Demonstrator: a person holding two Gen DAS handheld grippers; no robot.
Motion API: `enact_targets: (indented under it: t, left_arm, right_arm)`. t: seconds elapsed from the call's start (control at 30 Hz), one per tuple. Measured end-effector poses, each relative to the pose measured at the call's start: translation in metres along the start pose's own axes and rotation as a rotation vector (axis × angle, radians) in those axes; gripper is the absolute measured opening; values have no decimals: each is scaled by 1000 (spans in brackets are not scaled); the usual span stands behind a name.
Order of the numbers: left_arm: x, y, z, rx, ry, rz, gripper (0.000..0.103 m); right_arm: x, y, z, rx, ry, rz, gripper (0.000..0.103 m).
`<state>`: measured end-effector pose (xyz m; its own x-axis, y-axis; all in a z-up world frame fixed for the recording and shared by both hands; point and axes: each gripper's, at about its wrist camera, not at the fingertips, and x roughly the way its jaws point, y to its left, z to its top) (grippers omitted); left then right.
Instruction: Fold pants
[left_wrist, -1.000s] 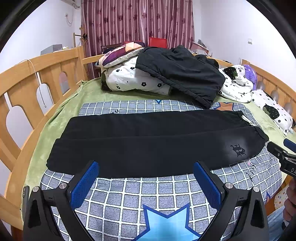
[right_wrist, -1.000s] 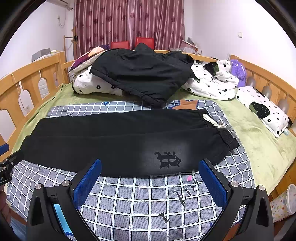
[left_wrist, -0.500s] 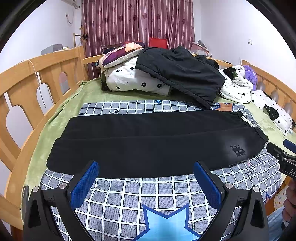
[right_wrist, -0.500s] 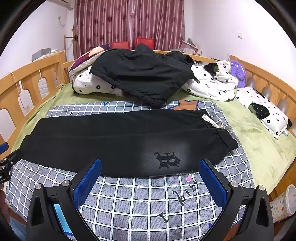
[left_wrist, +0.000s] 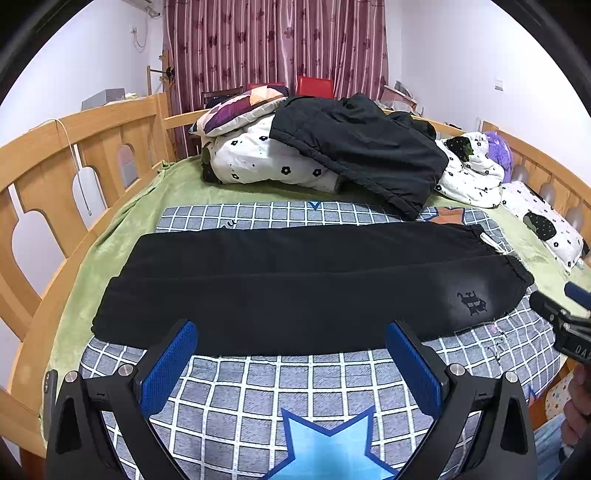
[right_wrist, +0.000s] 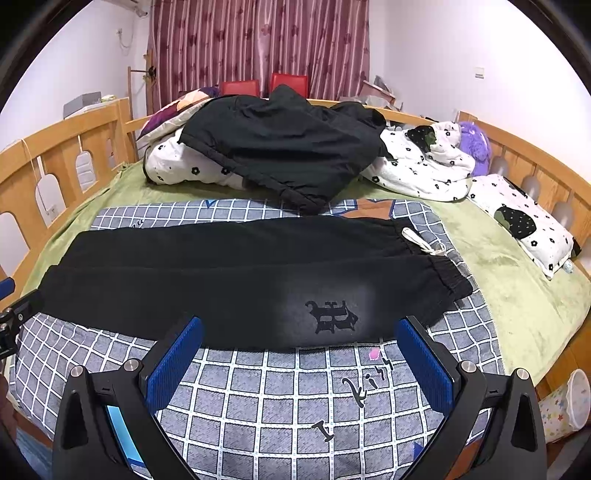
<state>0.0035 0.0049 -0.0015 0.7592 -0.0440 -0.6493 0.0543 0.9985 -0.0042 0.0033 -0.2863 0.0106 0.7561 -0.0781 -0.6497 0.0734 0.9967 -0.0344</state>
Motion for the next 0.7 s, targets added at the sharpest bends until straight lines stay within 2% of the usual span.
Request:
enact_targets:
  t: [0.2, 0.27, 0.37, 0.5, 0.6, 0.7]
  left_arm:
    - [-12, -3, 11, -7, -12, -9, 102]
    - [-24, 2, 19, -27, -23, -38, 102]
    - [-41, 14, 31, -57, -62, -58, 102]
    - [-54, 35, 49, -60, -108, -5, 102]
    - [-53, 52, 57, -57, -117, 14, 102]
    - [-40, 68, 59, -60, -97, 9, 103]
  right_arm:
    - [-11, 4, 1, -6, -9, -48, 103]
    - [-18, -1, 6, -15, -7, -20, 103]
    - [-33, -18, 15, 9, -30, 62, 103]
    - [-51, -51, 30, 41, -56, 67, 103]
    - [-55, -77, 42, 88, -78, 113, 103]
    - [-51, -93, 48, 109, -113, 48, 103]
